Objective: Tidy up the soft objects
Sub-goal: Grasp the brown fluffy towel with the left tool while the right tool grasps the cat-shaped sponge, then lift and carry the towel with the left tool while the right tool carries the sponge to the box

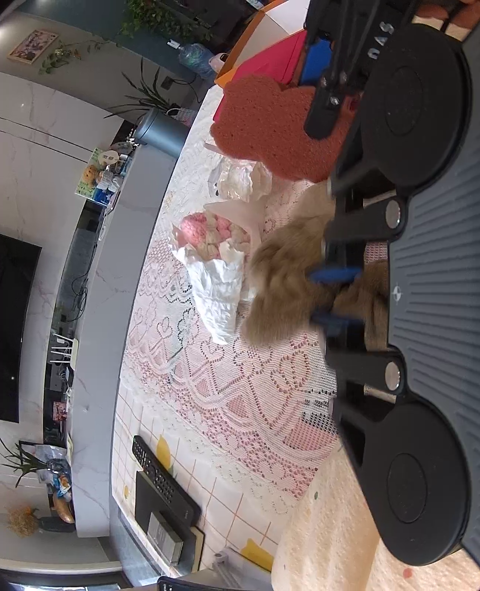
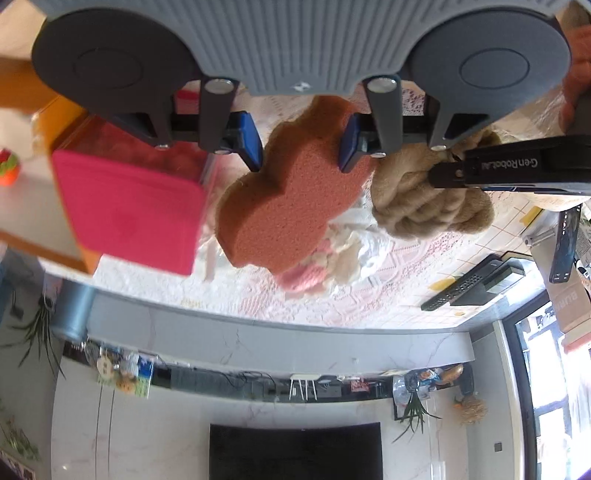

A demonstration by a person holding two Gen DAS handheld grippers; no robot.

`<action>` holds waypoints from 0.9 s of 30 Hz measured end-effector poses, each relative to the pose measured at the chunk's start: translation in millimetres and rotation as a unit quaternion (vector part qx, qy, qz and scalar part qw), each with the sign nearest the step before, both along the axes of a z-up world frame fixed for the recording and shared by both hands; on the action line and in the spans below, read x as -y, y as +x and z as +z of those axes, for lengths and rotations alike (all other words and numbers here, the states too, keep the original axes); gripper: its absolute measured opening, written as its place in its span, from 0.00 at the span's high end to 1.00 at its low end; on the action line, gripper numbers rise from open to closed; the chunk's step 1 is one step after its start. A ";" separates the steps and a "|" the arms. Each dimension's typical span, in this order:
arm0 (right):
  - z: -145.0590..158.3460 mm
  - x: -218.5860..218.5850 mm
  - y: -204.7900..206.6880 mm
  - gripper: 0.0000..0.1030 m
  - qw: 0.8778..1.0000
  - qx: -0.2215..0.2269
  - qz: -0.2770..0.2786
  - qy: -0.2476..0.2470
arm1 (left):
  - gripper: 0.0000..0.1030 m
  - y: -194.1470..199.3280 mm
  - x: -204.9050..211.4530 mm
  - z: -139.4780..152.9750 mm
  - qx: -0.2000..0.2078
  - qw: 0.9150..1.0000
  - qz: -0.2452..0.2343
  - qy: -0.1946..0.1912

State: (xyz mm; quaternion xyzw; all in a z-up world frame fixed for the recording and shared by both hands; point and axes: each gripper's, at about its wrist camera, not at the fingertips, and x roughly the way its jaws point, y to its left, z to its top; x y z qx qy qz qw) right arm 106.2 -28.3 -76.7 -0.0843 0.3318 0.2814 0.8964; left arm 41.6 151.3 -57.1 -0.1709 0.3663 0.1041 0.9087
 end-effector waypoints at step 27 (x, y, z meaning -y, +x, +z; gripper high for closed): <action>-31.1 -5.1 11.1 0.58 0.995 -0.059 0.071 -0.045 | 0.24 44.8 13.8 -22.4 -0.118 0.964 -0.188 0.149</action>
